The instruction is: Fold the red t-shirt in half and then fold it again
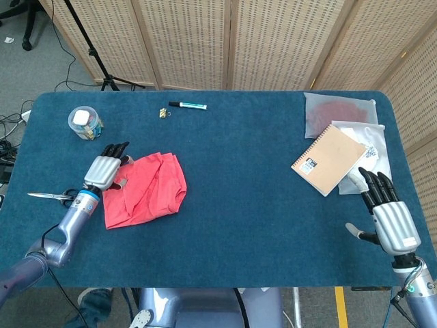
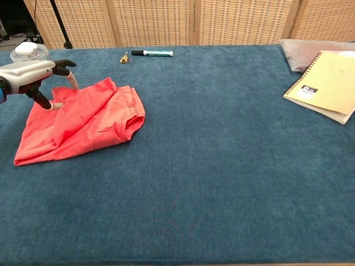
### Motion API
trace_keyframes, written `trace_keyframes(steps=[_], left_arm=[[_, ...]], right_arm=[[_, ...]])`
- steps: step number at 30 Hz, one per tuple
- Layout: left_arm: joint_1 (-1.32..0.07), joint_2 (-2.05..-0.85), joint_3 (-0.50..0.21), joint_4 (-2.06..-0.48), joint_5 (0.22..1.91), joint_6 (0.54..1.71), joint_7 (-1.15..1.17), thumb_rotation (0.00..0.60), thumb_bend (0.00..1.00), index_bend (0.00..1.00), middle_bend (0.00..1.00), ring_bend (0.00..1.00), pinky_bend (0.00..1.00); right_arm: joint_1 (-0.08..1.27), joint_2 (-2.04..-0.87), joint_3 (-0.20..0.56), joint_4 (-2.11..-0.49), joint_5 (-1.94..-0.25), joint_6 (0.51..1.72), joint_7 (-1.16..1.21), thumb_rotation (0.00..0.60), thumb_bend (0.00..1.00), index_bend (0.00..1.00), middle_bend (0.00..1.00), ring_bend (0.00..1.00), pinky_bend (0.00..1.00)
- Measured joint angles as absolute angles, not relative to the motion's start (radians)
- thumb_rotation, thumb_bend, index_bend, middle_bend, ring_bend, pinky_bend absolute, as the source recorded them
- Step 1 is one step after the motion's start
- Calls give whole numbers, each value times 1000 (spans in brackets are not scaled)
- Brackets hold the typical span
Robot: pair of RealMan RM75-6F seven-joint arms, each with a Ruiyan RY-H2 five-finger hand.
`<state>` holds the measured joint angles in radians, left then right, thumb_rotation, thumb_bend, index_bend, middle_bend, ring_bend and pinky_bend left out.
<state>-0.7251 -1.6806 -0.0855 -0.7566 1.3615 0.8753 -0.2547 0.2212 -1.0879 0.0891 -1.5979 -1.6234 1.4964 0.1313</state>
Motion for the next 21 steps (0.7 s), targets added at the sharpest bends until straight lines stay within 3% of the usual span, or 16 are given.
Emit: trace_keyframes(steps=[6,21], left_arm=[[-720,-1693,-90,-740,1362,875,-254,600,450,475,0,0,0],[-714,-1693,-99,-731,1378,903,-250,600,520,672,0,0,0]], right_arm=[[221,-1087,89,-1598,-1625,1498,134,600,0,0,0,0,0],[219,-1085,89,-1601,-1626,1502,133,600,0,0,0,0,0]])
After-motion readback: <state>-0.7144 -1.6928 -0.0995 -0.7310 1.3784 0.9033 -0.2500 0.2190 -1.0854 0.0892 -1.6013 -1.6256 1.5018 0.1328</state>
